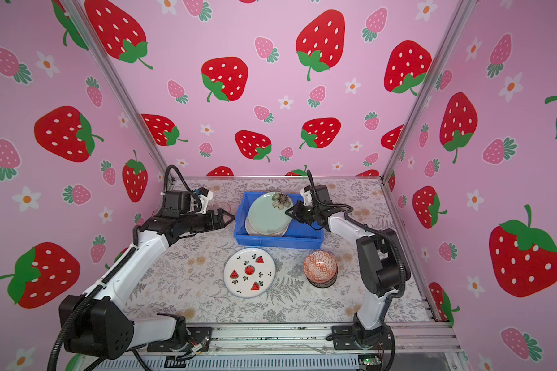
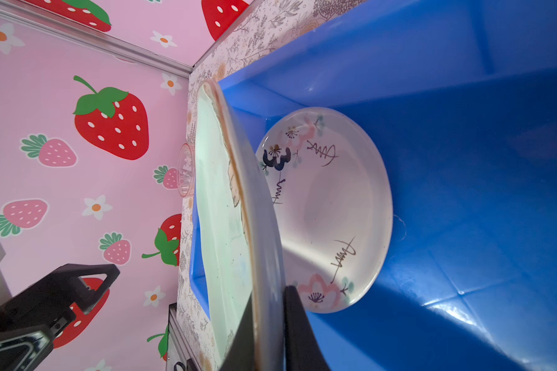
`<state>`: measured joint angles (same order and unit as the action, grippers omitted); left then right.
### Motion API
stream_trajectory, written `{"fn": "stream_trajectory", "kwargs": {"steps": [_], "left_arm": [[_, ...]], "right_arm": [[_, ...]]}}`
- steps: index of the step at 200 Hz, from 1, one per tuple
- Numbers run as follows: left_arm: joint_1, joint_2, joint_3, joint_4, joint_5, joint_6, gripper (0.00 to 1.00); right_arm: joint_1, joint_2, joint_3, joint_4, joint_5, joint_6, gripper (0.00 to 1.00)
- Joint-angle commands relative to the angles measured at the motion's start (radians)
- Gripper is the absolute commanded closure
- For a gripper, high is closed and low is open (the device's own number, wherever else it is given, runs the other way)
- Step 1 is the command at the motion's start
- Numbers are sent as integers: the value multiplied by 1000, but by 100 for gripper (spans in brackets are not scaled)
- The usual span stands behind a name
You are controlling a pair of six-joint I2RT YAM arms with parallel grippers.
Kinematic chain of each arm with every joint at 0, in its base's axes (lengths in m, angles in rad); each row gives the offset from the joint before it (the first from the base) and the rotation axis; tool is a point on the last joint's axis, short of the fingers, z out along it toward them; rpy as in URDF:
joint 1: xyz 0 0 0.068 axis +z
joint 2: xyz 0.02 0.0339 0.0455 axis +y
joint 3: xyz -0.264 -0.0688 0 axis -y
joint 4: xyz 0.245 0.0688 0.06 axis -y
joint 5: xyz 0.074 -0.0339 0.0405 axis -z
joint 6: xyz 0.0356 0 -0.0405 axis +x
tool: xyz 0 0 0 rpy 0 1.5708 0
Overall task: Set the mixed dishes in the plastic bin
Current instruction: 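Lower the green plate into the bin with the right gripper while the left releases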
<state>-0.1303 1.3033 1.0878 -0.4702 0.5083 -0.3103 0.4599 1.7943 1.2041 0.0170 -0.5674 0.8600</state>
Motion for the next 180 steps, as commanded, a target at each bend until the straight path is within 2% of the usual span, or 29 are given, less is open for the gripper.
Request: {"fn": "stream_trajectory", "kwargs": {"steps": [1,92,180], "left_arm": [[8,-9,-13,-6,19,11,10],[14,-29,-27,-20,-6,20,10],[19,-15,-26,-15,28,12,9]], "right_arm": [[-4,7,65,130,-54,24,100],[-2,127,104,175,-90,33,100],[10,162,78,205,-96,41,100]]}}
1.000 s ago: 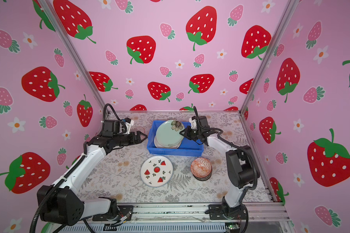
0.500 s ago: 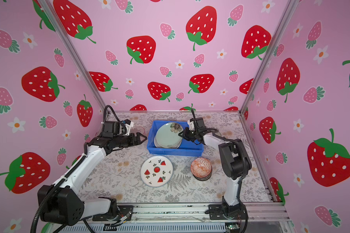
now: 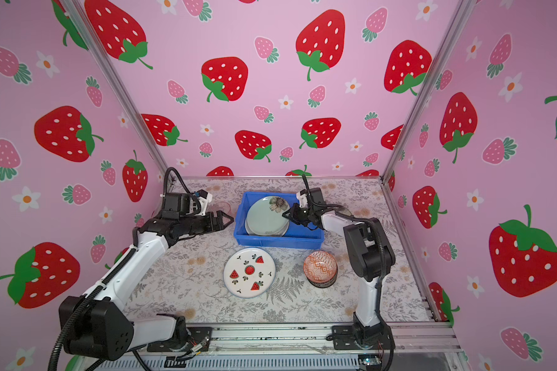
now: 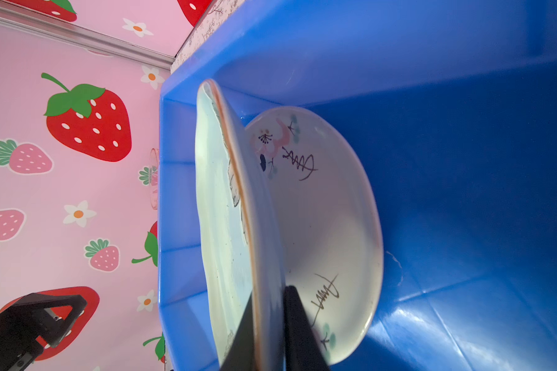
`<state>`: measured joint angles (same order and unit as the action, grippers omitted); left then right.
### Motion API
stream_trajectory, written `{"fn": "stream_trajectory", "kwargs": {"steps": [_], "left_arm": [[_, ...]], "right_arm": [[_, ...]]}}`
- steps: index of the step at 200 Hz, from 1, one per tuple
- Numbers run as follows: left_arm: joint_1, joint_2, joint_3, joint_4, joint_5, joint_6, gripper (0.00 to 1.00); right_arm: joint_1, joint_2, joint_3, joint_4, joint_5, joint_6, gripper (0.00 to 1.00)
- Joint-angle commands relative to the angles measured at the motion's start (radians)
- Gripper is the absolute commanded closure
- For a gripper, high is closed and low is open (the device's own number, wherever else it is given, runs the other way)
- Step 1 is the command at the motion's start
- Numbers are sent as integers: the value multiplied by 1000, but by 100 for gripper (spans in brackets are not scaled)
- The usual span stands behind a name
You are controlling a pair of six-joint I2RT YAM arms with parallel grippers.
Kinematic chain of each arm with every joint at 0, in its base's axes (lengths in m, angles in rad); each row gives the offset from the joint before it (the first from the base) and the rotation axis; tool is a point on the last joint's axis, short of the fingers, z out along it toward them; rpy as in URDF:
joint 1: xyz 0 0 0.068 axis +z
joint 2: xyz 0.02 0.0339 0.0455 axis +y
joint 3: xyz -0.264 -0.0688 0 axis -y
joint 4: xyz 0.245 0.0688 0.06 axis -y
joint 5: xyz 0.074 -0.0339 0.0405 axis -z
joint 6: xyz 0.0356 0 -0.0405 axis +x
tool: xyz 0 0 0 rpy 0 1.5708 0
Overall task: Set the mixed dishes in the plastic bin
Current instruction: 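Lower the green plate into the bin with the right gripper while the left releases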
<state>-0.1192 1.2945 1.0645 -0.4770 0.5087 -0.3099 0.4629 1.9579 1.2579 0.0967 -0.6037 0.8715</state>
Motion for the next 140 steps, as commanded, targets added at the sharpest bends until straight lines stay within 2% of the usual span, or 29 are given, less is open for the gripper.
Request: {"fn": "stream_trajectory", "kwargs": {"steps": [1,140], "left_arm": [[7,-6,-2,-8,28,12,10],[16,7,0,-5,53,2,9]], "right_arm": [[6,-1,24,126,-59,29,100],[33,68,26,158,-60,47,100]]}}
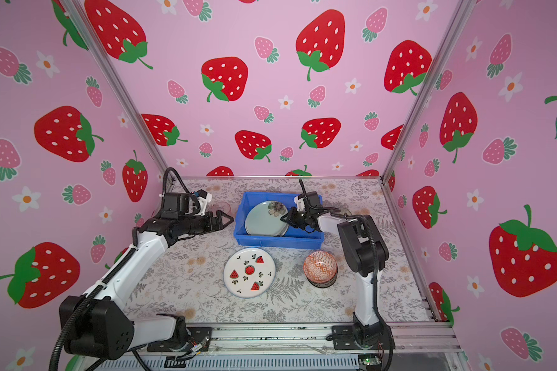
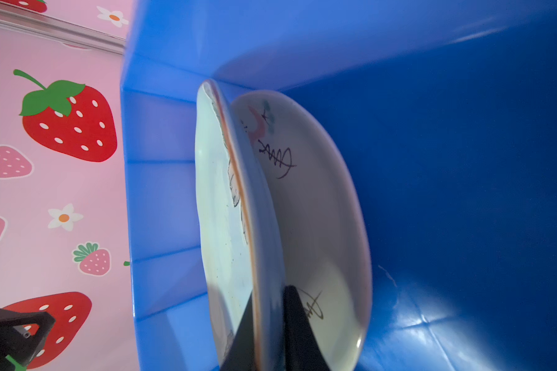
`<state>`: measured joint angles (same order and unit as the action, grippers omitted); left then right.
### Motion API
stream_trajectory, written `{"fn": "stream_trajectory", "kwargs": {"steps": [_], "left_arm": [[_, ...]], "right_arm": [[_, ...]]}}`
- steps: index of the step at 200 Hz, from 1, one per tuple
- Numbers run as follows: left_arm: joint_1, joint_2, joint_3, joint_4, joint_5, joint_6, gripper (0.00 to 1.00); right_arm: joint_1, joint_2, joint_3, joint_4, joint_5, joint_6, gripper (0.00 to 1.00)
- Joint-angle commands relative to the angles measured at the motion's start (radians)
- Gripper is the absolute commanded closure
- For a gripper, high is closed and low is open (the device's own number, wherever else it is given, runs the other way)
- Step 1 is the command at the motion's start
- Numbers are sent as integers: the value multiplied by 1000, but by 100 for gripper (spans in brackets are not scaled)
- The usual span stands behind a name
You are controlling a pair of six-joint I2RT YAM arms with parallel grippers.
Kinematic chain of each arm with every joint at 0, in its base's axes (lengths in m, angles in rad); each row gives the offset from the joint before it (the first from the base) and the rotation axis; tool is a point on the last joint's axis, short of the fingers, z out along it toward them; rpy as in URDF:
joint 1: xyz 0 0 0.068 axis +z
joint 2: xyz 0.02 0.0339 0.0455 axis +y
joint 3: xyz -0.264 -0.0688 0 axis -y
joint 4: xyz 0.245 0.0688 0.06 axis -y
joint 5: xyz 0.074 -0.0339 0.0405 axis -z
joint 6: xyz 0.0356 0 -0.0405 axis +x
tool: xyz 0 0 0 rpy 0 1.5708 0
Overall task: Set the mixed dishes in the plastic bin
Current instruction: 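Lower the green plate into the bin with the right gripper while the left releases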
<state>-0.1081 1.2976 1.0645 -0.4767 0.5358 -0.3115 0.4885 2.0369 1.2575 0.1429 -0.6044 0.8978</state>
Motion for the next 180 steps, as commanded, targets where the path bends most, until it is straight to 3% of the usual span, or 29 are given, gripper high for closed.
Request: {"fn": "stream_trajectory", "kwargs": {"steps": [1,23,89,180], "left_arm": [[5,5,-1,-5,26,3,9],[5,6,0,-5,26,3,9],[6,9,0,-5,32,1,9],[8,6,-1,-7,36,0,9]], "right_arm": [[7,-11,27,112,-59,20,100],[8,-6,22,111,-56,20,100],[9,3,7,104,-52,10,80],[9,0,13,38,-21,-40,69]]}}
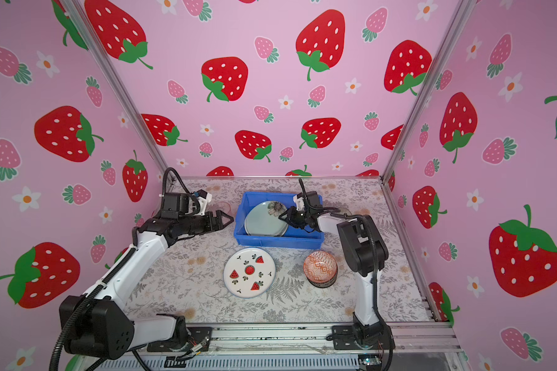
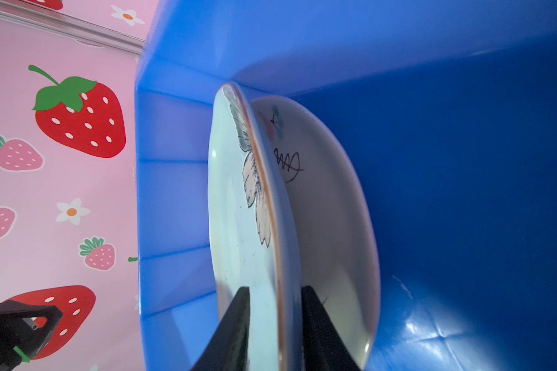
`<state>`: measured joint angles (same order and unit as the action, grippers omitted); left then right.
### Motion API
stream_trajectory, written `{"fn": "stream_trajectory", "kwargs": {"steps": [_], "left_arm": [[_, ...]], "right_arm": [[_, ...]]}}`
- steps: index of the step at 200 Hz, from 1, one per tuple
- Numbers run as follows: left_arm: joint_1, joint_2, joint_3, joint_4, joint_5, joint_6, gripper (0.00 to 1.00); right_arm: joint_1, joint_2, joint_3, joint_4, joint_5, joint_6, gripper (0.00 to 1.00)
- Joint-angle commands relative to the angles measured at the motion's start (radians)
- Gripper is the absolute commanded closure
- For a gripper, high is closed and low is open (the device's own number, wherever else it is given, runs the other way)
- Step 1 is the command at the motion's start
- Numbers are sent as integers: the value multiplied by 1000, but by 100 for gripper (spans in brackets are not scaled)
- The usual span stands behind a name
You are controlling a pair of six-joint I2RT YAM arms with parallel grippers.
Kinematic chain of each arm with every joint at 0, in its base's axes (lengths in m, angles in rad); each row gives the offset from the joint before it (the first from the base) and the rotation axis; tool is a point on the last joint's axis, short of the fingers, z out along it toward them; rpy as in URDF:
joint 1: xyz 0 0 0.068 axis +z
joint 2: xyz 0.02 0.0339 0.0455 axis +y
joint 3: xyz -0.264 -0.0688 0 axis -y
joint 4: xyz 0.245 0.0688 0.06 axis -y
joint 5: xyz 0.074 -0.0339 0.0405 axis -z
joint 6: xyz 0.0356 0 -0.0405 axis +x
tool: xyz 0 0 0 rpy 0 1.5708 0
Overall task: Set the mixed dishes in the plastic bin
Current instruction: 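Lower the green plate into the bin with the right gripper while the left releases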
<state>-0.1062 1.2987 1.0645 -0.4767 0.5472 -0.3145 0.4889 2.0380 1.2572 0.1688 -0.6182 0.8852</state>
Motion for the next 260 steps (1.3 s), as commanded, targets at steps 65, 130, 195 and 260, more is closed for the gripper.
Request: {"fn": "stream_trajectory", "kwargs": {"steps": [65,130,195,260], "left_arm": [[6,7,0,-6,30,0,9],[5,11,0,-7,34,-1,9],[6,12,3,-7,36,-3,9],[5,10,3,-9,31,0,9]], "right_arm": [[16,-10,62,-129,76,-122,64],[37,-10,125,-253,178,-204,60],[57,-6,185,-352,266,-263,56],[73,-17,217,-410,329,-295,53]]}}
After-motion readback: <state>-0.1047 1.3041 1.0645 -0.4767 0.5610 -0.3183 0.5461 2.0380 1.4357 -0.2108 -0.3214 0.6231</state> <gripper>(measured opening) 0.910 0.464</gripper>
